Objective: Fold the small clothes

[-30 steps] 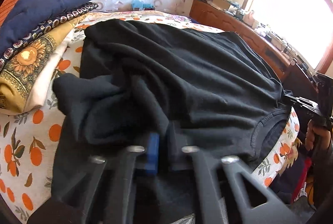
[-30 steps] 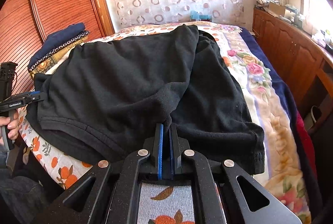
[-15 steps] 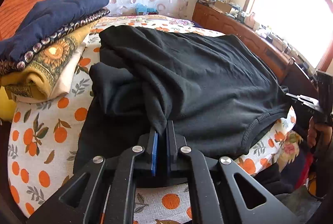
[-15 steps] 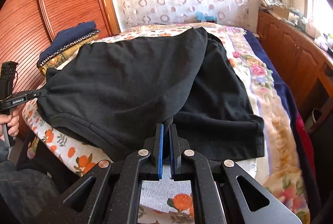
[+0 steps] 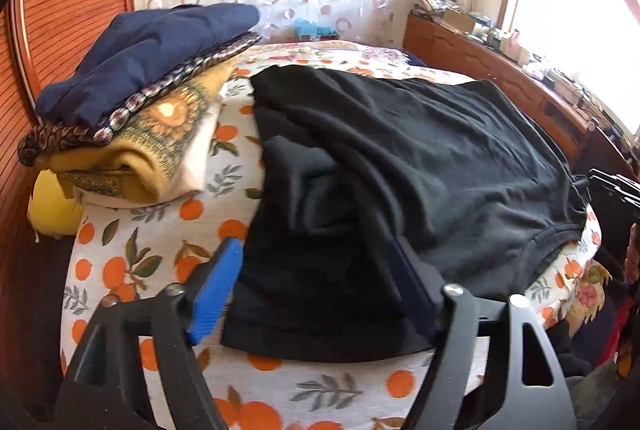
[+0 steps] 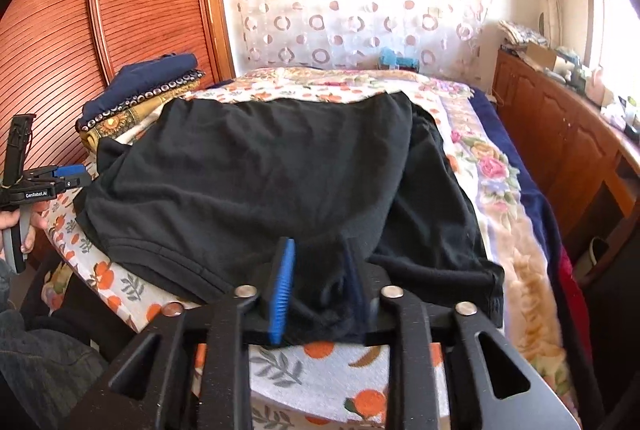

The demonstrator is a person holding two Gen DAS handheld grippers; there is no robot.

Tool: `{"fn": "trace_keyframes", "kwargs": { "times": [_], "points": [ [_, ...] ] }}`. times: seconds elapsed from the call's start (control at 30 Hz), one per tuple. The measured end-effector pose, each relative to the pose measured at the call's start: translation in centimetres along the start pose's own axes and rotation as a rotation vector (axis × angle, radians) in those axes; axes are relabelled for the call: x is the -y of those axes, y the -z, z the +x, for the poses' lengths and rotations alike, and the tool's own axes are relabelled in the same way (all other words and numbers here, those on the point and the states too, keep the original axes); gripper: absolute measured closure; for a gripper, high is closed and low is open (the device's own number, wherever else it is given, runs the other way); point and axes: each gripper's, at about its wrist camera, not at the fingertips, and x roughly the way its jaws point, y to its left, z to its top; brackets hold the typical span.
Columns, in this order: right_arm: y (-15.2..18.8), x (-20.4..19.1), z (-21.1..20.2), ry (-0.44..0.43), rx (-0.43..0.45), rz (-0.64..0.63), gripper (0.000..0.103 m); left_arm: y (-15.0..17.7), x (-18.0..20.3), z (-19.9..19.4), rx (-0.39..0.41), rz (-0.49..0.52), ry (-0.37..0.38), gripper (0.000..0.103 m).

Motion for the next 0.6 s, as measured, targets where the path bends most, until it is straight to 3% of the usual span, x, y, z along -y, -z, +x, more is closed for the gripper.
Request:
{"fn": "trace_keyframes", "kwargs": {
  "times": [0.07,0.4,0.6],
  "points": [
    [-0.3,-0.6,0.1,-0.002,0.009,-0.014,0.062,0.1,-0.7,0.3,-0.006,-0.012,-0.015,0.026],
    [-1.2,-2.8,2.4,-0.072,-0.003,-0.052,0.059,-0.1,-3.0,2.0,-0.043,-0.075,0.008,0.026],
    [-1.5,-4.3,4.3,-0.115,-0.021,-0.070,0.057,-0.3,-3.7,1.9,-0.042,-0.146,0.156,0.026]
  ]
}}
